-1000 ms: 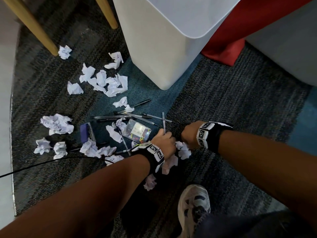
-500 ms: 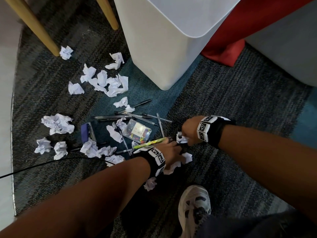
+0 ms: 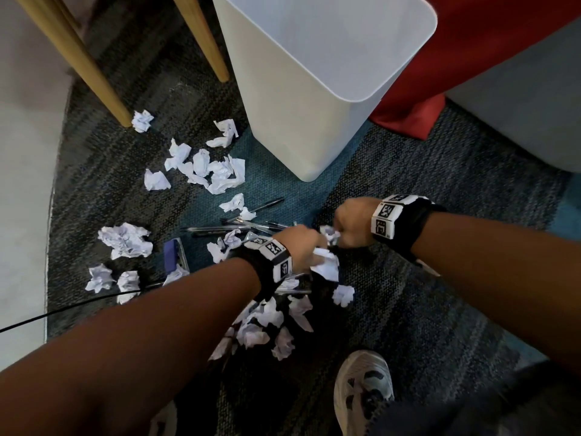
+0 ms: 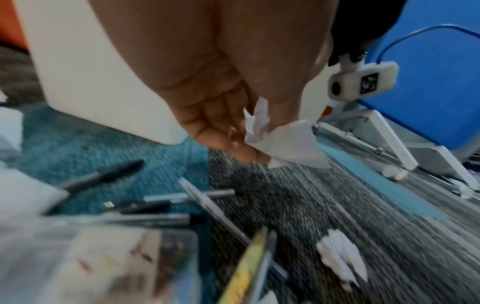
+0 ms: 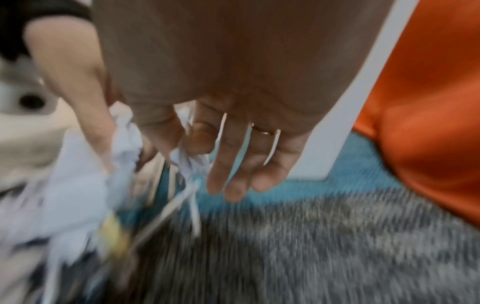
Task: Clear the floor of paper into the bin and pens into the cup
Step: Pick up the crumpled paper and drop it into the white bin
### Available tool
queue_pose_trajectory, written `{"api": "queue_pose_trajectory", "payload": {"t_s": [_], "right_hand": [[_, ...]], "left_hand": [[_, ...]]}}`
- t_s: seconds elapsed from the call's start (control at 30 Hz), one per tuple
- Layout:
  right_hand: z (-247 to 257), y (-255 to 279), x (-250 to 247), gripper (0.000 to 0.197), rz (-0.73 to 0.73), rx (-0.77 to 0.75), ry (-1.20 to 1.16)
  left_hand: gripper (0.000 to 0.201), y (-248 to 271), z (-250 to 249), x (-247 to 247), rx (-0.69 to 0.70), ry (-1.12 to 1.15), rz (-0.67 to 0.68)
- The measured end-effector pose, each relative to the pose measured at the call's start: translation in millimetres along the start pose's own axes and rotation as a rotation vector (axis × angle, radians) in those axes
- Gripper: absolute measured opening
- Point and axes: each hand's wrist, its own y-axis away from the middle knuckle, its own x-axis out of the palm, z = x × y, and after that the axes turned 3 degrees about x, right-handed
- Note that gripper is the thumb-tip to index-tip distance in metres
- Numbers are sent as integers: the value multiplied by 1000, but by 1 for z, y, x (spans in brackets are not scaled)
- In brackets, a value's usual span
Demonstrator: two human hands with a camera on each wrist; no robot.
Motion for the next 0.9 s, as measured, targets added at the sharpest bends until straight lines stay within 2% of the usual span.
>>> {"api": "queue_pose_trajectory", "payload": {"t_s": [0.07,0.17,0.33,0.53,0.63,0.77,0.83,0.9], "right_hand": [[3,4,-24,29,-44,7,-44],[10,15,-61,36,-117,27,-102],[27,42,-113,27,-319,-13,-251],[55,83,-148,24,-465,-89,-361],[64,99,-166,30,-530,-133,-496],[62,112,-190,29,-741,-112,-585],[54,111,-196,29,-869,-42,-556],[44,106,-198,27,-954,58,-540]], "left_hand": [[30,8,5,-23,-45,30,-60],[27,23,10,-57,-114,71,-165],[18,57,24,-110,-202,194,-423],[11,106,33,-177,-277,289,-726],[6,128,38,-210,-316,309,-873],[11,141,35,-247,-271,338,-1021],[17,140,26,-259,-229,343,-1064],[14,135,15,-265,-176,343,-1092]]}}
